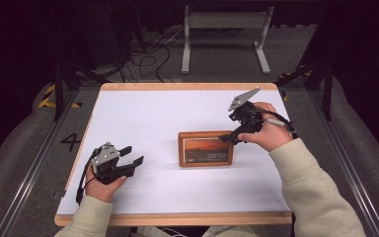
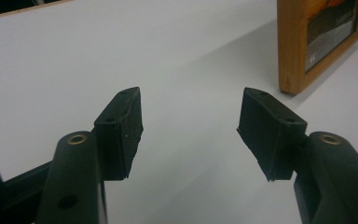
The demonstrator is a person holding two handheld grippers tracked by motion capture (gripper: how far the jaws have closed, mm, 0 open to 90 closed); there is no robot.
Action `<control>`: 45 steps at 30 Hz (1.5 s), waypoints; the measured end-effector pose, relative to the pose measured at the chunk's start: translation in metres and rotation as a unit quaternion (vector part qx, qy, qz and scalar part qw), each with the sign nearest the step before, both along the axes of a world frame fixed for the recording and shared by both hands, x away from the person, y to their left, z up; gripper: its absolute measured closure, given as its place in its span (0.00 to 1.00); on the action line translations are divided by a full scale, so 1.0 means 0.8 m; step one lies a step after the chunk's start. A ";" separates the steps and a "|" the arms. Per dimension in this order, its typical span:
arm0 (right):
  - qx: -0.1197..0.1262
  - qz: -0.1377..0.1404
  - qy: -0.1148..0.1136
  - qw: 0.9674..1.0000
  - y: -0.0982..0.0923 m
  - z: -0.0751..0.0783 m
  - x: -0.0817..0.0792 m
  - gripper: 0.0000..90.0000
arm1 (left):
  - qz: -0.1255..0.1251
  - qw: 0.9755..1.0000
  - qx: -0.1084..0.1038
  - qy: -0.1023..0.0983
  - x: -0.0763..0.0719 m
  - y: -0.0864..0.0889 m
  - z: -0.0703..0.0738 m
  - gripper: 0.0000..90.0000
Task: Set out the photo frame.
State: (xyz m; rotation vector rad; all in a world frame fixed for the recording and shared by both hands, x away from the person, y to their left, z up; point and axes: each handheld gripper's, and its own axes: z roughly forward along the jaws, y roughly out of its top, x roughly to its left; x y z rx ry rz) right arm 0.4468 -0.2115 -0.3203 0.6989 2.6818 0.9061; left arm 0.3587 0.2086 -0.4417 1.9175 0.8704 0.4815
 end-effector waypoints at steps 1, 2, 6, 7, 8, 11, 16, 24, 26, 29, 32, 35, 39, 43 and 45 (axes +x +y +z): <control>0.000 0.000 0.000 1.000 0.000 0.000 0.000 0.13 | 0.000 1.000 0.000 0.000 0.000 0.000 0.000 0.44; 0.003 -0.003 -0.002 1.000 -0.004 0.001 -0.002 0.13 | -0.003 1.000 0.003 -0.001 -0.002 0.002 0.001 0.44; 0.024 -0.023 -0.016 0.999 -0.027 0.001 -0.015 0.13 | -0.005 1.000 -0.003 0.003 -0.008 0.007 0.001 0.41; 0.029 -0.028 -0.019 0.999 -0.030 0.001 -0.017 0.13 | -0.006 1.000 -0.002 0.002 -0.010 0.009 0.002 0.41; 0.034 -0.034 -0.022 0.999 -0.036 0.000 -0.021 0.13 | -0.005 1.000 -0.004 0.004 -0.011 0.010 0.001 0.41; 0.045 -0.045 -0.030 0.998 -0.050 -0.004 -0.029 0.13 | -0.005 1.000 -0.007 0.004 -0.014 0.014 0.001 0.41; 0.064 -0.069 -0.045 0.995 -0.072 -0.016 -0.042 0.13 | -0.002 1.000 -0.009 0.005 -0.018 0.017 0.002 0.40; 0.099 -0.103 -0.068 0.987 -0.103 -0.052 -0.062 0.13 | 0.003 1.000 -0.009 0.003 -0.016 0.018 -0.001 0.40; 0.107 -0.110 -0.070 0.986 -0.110 -0.062 -0.067 0.13 | 0.007 1.000 -0.013 0.004 -0.016 0.019 -0.001 0.41; 0.121 -0.121 -0.075 0.982 -0.120 -0.078 -0.074 0.13 | 0.009 1.000 -0.014 0.003 -0.015 0.020 -0.002 0.41; 0.136 -0.132 -0.083 0.978 -0.129 -0.093 -0.078 0.13 | 0.011 1.000 -0.016 0.005 -0.014 0.020 -0.004 0.41; 0.142 -0.145 -0.091 0.975 -0.137 -0.110 -0.081 0.13 | 0.012 1.000 -0.021 0.005 -0.013 0.019 -0.005 0.41; 0.131 -0.156 -0.085 0.975 -0.146 -0.130 -0.078 0.13 | 0.015 1.000 -0.020 0.007 -0.011 0.021 -0.006 0.41; 0.132 -0.160 -0.086 0.975 -0.147 -0.136 -0.077 0.13 | 0.024 0.999 -0.017 0.014 -0.008 0.022 -0.009 0.41; 0.132 -0.159 -0.086 0.975 -0.146 -0.137 -0.077 0.13 | 0.026 0.999 -0.020 0.016 -0.008 0.021 -0.009 0.41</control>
